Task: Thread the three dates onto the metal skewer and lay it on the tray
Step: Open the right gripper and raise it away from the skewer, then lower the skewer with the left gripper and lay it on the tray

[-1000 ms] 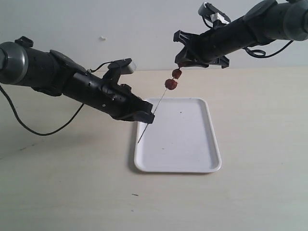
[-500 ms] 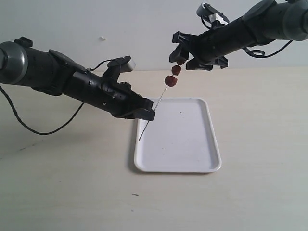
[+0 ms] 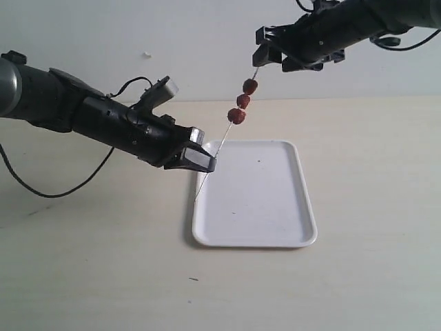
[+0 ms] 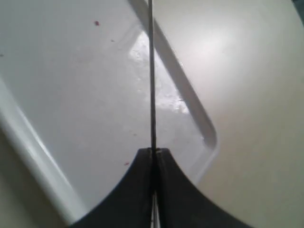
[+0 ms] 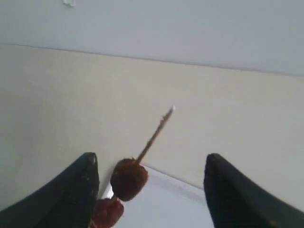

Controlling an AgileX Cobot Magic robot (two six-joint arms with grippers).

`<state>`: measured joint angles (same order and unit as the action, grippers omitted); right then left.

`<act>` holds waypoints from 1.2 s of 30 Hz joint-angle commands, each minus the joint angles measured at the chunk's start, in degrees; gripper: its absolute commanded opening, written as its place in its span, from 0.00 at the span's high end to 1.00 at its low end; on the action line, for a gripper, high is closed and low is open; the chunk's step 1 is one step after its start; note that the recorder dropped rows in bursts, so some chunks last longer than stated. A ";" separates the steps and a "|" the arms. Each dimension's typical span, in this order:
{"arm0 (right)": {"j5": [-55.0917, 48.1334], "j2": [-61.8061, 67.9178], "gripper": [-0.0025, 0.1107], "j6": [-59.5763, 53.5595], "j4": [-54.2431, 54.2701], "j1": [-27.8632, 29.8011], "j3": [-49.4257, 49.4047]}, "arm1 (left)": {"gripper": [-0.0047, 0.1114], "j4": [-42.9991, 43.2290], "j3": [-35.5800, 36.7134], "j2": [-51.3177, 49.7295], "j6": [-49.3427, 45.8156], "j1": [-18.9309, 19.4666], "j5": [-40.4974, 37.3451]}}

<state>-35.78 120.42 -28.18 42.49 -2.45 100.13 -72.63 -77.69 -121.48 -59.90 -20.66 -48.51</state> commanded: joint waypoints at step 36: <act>-0.10 -31.11 0.98 -46.96 28.62 -0.11 -32.88 | 0.95 -14.98 6.06 -2.20 11.07 -11.37 17.14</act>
<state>-35.45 89.65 -74.72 70.54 -2.45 67.61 -89.04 -71.85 -123.85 -49.74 -31.59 -31.06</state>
